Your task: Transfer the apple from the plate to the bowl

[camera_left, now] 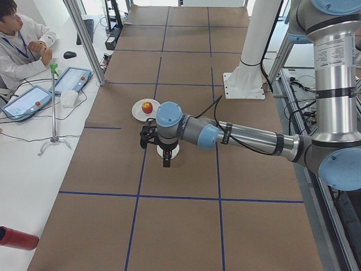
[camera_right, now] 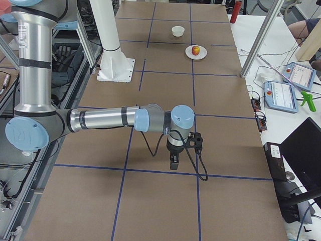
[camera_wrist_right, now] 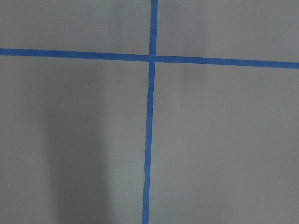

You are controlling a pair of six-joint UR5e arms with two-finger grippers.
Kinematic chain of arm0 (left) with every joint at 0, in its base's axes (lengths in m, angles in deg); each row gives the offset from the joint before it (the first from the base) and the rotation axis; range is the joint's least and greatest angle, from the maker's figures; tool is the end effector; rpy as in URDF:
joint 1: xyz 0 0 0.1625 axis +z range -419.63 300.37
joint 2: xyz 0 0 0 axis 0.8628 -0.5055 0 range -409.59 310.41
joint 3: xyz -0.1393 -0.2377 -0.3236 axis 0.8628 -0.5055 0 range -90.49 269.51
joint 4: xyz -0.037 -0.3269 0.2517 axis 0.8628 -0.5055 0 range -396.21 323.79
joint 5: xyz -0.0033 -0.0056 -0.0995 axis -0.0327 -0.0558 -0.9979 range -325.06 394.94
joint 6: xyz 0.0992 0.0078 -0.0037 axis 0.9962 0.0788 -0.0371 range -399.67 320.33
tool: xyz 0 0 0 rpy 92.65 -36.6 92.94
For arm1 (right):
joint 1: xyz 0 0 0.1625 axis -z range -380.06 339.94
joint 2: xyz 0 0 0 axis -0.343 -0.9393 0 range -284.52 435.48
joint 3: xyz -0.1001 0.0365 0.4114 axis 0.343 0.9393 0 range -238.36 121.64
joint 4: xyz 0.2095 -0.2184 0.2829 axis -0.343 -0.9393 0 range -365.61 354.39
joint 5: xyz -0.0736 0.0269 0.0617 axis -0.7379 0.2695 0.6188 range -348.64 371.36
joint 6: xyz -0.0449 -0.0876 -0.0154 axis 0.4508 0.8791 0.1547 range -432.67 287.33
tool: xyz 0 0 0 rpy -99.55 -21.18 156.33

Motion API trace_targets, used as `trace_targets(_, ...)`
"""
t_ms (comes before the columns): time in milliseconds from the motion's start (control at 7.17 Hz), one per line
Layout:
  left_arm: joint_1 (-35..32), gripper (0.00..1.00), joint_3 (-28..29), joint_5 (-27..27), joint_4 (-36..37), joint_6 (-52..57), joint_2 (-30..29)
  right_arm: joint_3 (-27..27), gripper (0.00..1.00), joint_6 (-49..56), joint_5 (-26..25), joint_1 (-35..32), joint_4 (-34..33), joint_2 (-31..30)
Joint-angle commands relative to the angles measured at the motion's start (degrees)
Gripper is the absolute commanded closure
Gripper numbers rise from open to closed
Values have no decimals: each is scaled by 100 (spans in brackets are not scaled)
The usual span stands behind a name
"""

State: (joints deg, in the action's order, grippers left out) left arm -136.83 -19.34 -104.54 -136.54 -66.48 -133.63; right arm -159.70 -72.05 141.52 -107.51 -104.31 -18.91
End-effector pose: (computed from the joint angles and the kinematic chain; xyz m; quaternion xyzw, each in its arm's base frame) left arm 0.0447 -0.4568 0.5178 0.0330 0.4476 -0.0249 0.8933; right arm 0.0488 -0.4568 0.6179 -0.0201 -0.3430 -0.0208 0.9389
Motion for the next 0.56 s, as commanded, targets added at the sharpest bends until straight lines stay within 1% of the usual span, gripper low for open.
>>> trace_targets(0,1298,0,108,96,39,-1785,-1083,-9,0,0,0,0,0,0)
trace_targets(140,1600,0,336,436,40,-2367,-1663,0,0,0,0,0,0,0)
trace_targets(279,2055,0,878,735,31,-3121,-2426,-9,0,0,0,0,0,0)
trace_targets(419,2295,0,1910,791,31,-3625,-3460,-9,0,0,0,0,0,0)
